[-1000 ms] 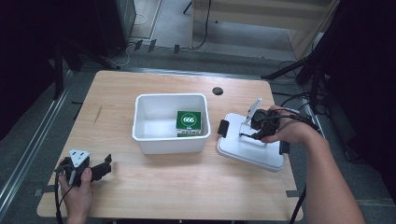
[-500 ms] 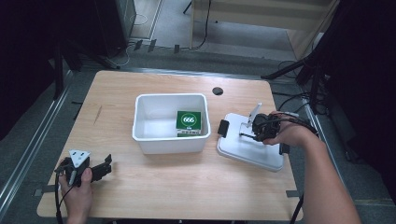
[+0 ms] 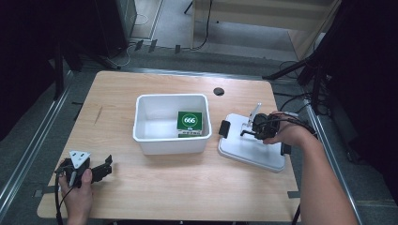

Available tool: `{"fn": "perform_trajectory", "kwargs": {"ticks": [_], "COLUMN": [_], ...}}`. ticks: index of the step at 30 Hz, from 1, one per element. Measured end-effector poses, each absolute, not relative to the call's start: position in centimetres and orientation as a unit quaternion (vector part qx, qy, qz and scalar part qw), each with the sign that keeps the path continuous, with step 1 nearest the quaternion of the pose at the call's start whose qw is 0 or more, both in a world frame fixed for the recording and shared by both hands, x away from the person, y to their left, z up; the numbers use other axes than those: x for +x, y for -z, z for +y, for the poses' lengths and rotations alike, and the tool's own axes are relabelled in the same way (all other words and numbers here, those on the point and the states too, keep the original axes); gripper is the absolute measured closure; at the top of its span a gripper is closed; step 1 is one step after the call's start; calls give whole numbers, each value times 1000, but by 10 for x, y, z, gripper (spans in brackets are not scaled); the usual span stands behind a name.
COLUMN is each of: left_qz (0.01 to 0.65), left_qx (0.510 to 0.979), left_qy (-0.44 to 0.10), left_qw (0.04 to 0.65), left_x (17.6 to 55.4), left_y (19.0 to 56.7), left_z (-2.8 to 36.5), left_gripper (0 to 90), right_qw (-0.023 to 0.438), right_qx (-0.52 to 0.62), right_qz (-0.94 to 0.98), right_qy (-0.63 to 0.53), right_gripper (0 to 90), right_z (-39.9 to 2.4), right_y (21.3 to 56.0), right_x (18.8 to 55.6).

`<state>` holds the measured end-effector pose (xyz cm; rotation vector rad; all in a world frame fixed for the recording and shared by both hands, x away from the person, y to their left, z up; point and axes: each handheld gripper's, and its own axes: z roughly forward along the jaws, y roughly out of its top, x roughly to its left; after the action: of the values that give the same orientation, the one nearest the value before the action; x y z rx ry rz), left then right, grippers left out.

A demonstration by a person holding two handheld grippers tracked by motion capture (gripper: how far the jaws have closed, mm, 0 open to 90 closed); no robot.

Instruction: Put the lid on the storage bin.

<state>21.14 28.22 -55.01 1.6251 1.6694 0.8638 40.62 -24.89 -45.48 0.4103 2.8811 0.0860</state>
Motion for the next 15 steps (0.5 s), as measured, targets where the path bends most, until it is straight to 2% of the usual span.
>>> {"fn": "perform_trajectory", "kwargs": {"ticks": [15], "left_qz": [636], "left_qx": [618], "left_qy": [-329], "left_qw": [323], "left_x": [211], "left_y": [550], "left_z": [282], "left_gripper": [95], "right_qw": [129], "right_qx": [108], "right_qz": [985], "right_qy": [-35], "right_gripper": [854], "right_z": [-255], "right_y": [443], "right_x": [404]}}
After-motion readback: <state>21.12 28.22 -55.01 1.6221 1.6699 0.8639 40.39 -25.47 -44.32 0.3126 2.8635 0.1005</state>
